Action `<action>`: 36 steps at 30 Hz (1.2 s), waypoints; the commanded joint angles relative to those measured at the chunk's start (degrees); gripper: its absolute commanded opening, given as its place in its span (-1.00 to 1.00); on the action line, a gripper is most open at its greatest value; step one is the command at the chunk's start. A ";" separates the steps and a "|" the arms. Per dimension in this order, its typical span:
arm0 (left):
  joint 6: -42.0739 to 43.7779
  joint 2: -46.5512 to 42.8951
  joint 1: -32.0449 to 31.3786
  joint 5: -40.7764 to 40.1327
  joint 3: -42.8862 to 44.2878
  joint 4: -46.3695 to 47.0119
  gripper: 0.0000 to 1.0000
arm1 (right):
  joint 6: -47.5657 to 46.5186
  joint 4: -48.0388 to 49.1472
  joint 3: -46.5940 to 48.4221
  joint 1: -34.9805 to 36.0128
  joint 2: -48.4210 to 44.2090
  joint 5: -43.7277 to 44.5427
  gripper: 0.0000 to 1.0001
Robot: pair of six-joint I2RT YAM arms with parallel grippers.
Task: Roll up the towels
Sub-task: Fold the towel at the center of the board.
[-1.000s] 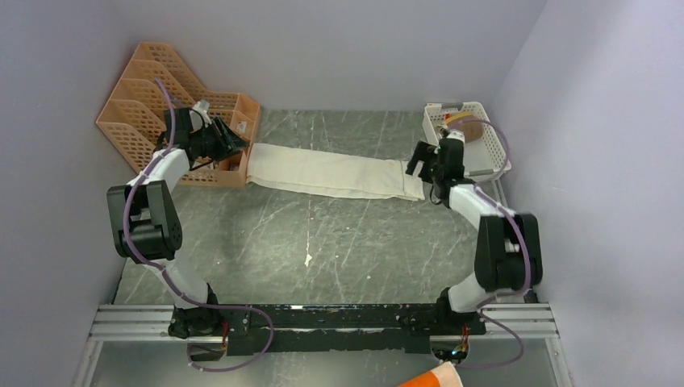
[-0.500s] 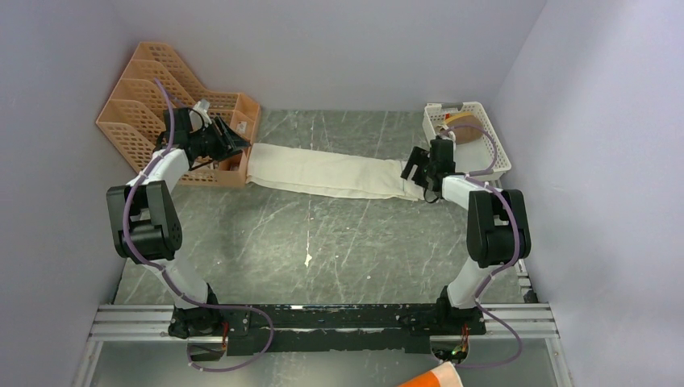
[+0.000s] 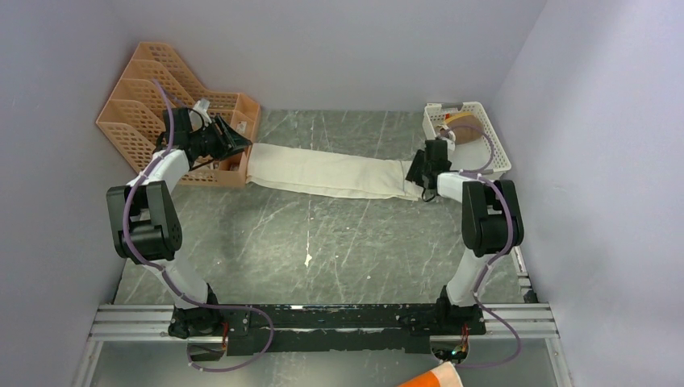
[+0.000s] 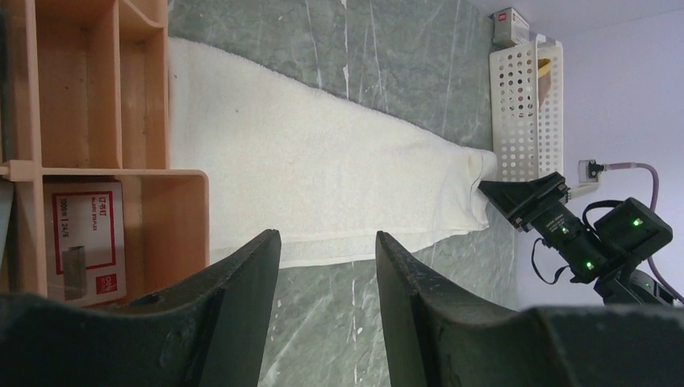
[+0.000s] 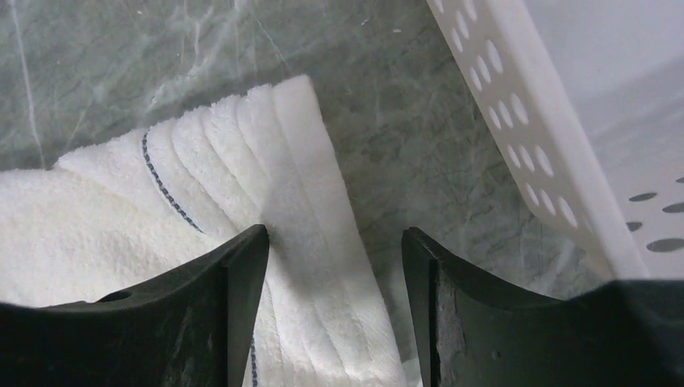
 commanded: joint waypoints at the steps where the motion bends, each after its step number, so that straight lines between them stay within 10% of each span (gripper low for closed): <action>1: -0.51 -2.51 0.28 1.45 -0.63 2.15 0.16 | -3.08 -4.73 4.39 3.03 3.44 5.55 0.22; 7: -0.12 -2.75 0.15 1.63 -0.38 1.59 0.15 | -5.98 -14.47 10.20 8.25 7.01 13.23 0.07; 14: 0.20 -3.25 0.17 1.89 -0.47 1.11 0.15 | -4.11 -19.69 9.68 7.65 8.15 12.12 -1.00; 36: 9.93 11.95 -11.82 -8.95 13.93 -14.33 0.17 | -7.99 -26.53 14.13 1.48 0.09 20.46 -1.00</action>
